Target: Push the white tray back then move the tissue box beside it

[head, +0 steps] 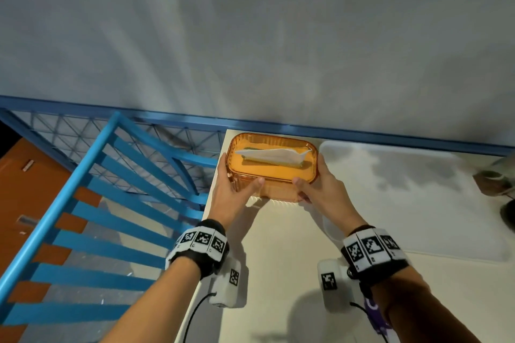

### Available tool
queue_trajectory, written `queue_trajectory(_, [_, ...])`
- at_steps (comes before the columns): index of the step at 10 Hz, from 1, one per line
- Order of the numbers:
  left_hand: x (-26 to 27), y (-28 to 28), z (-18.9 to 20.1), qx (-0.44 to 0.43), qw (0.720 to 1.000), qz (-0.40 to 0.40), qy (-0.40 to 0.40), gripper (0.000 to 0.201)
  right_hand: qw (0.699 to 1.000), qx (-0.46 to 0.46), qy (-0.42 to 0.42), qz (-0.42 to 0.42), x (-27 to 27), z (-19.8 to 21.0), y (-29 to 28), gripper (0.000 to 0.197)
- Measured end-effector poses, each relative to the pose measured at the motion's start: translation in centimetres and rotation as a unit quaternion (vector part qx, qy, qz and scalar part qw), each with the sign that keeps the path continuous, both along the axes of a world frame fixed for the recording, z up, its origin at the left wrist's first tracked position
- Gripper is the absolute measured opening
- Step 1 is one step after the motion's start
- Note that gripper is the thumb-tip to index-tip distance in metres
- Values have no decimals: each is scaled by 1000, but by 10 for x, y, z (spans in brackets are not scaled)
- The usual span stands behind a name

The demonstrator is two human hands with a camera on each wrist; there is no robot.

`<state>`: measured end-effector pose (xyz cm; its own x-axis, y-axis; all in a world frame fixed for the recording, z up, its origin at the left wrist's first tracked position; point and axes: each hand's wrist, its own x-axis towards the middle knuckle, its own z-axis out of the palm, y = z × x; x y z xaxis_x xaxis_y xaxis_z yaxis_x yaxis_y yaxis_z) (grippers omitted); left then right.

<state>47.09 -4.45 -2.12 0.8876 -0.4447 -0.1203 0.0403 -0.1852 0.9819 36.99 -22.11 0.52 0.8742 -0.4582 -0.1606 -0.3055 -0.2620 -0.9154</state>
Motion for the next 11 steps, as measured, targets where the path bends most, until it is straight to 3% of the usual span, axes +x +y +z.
queue_trajectory(3, [40, -24, 1, -15, 999, 8, 35, 94, 999, 41, -11, -12, 43, 7, -20, 54])
queue_trajectory(4, [51, -32, 1, -12, 999, 10, 49, 96, 1000, 16, 11, -14, 55, 7, -29, 52])
queue_trajectory(6, [64, -44, 4, -10, 998, 12, 61, 93, 998, -19, 59, 4, 71, 8, -42, 28])
queue_trajectory(11, [69, -45, 6, -32, 995, 22, 87, 91, 998, -12, 58, -6, 74, 10, -36, 51])
